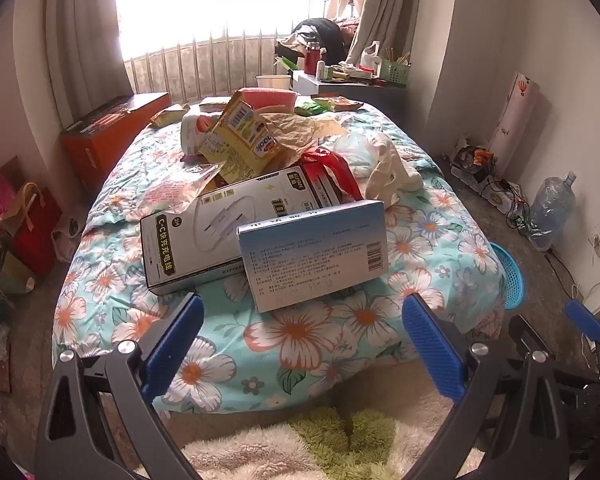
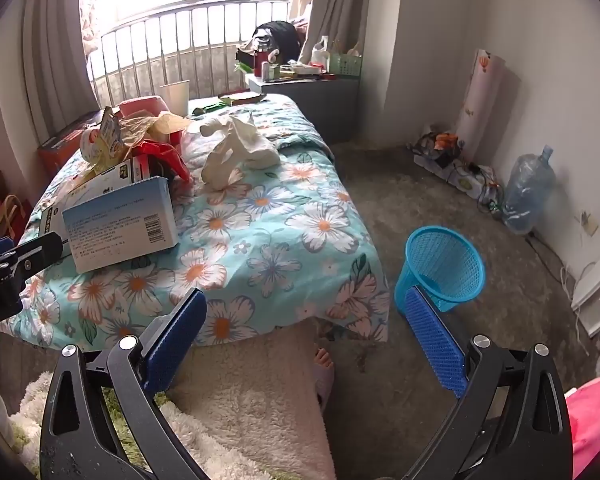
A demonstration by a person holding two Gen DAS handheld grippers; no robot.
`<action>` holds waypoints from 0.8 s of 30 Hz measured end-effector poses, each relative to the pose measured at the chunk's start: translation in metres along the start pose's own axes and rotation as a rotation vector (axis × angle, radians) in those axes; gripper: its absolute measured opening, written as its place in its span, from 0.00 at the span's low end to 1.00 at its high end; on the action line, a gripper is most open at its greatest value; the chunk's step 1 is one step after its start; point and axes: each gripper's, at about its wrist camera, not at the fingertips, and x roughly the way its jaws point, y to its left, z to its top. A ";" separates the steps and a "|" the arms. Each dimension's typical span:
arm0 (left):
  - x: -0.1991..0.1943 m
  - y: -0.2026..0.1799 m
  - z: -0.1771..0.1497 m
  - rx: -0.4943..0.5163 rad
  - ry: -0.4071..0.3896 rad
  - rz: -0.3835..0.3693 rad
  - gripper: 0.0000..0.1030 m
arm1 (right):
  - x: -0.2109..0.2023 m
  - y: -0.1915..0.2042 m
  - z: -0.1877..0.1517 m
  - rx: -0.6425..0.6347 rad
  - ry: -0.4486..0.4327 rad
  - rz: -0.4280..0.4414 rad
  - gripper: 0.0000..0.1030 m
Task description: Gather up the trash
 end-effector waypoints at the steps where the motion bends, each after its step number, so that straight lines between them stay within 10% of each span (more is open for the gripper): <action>1: 0.000 0.000 0.000 0.001 -0.002 0.001 0.94 | 0.000 0.000 0.000 0.001 -0.002 0.000 0.92; 24: 0.004 0.002 -0.004 0.005 0.022 0.030 0.94 | 0.001 -0.001 -0.003 -0.003 -0.007 -0.002 0.92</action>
